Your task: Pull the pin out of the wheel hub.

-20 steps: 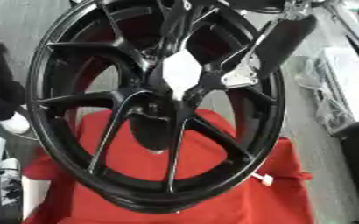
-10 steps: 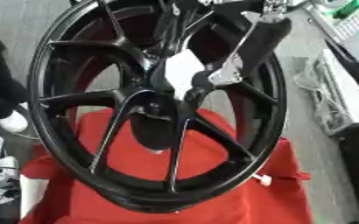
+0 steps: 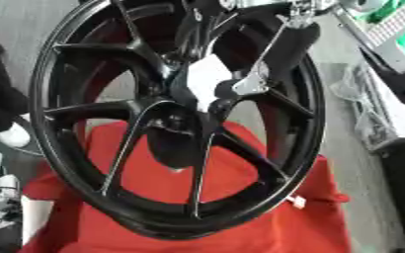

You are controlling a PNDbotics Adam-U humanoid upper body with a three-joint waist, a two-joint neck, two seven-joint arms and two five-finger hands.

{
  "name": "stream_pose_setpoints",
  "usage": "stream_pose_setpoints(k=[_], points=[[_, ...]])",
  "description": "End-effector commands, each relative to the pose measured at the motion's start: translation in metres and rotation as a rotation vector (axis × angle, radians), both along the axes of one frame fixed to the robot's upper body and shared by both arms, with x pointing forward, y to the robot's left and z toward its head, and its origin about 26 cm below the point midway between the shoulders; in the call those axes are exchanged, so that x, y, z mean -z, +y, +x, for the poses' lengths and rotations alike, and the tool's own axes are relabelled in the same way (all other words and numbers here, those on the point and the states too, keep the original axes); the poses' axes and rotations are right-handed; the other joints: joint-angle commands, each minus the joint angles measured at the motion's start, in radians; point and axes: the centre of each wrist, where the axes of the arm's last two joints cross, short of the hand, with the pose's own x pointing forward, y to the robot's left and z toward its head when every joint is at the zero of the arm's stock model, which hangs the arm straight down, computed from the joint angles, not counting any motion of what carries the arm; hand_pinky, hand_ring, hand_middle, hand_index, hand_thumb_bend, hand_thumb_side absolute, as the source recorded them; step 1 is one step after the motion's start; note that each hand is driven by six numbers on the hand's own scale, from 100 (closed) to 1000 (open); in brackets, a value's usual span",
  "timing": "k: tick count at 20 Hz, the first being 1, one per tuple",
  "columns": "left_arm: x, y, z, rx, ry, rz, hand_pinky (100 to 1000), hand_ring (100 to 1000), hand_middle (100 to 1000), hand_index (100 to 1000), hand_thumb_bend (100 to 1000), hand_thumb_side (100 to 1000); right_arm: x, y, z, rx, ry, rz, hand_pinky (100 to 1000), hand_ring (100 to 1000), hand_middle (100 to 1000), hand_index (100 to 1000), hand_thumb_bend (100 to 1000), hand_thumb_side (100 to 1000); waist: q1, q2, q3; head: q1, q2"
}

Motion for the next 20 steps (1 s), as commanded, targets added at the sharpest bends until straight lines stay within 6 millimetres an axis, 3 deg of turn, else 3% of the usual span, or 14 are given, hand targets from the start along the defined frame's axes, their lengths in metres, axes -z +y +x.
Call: stream_pose_setpoints(k=[1,20], points=[[-0.010,0.006,-0.003,-0.016,-0.019,0.036,882,842,848,825,100,742,-0.003,-0.004,0.001,0.018,-0.013,-0.012,806,733,695,835,356,265,0.006,-0.014,0.003,-0.005,0.006],[-0.007,0.007,-0.002,-0.020,-0.011,0.045,882,842,848,825,100,751,0.009,-0.013,0.020,0.054,0.025,-0.036,794,724,660,809,319,257,0.007,-0.001,0.007,-0.020,0.006]])
